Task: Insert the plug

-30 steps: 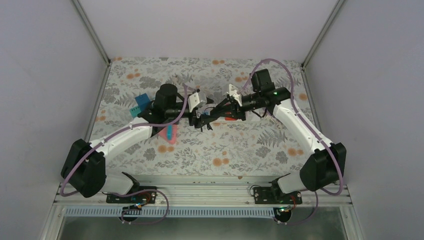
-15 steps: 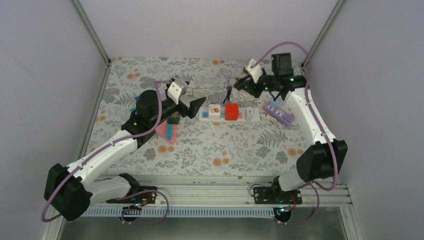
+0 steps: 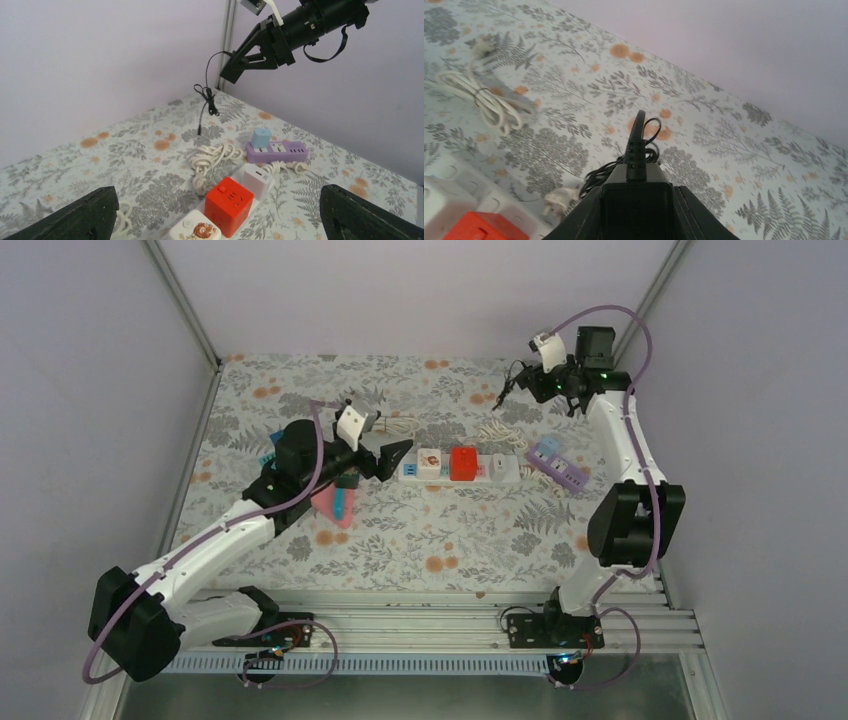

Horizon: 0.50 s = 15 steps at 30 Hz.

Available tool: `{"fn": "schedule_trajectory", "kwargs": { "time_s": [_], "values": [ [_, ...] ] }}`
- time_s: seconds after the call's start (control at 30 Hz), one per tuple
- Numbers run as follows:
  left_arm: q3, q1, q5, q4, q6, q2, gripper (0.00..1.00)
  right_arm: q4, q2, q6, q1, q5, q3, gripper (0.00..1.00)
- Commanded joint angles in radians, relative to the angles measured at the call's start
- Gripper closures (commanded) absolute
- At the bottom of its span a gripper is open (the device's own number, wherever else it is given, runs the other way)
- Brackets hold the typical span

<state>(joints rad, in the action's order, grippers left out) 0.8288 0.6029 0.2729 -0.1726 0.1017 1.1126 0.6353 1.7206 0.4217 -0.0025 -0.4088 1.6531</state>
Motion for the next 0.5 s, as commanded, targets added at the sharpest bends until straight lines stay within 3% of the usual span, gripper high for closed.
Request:
{"fn": "schedule_trajectory", "kwargs": {
  "time_s": [0.0, 0.13, 0.27, 0.47],
  "values": [
    [0.023, 0.002, 0.029, 0.025, 0.01, 0.005, 0.0, -0.016, 0.018, 0.068, -0.062, -0.011, -0.058, 0.96],
    [0.028, 0.003, 0.027, 0.041, 0.007, 0.008, 0.0, 0.024, 0.012, 0.127, -0.113, 0.027, -0.113, 0.96],
    [0.038, 0.003, 0.038, 0.058, 0.035, 0.018, 0.0, -0.044, -0.019, 0.105, -0.132, 0.215, -0.188, 0.96],
    [0.069, 0.003, 0.125, 0.111, 0.093, 0.026, 0.0, -0.052, -0.085, 0.191, -0.159, 0.133, -0.312, 0.97]
  ]
}}
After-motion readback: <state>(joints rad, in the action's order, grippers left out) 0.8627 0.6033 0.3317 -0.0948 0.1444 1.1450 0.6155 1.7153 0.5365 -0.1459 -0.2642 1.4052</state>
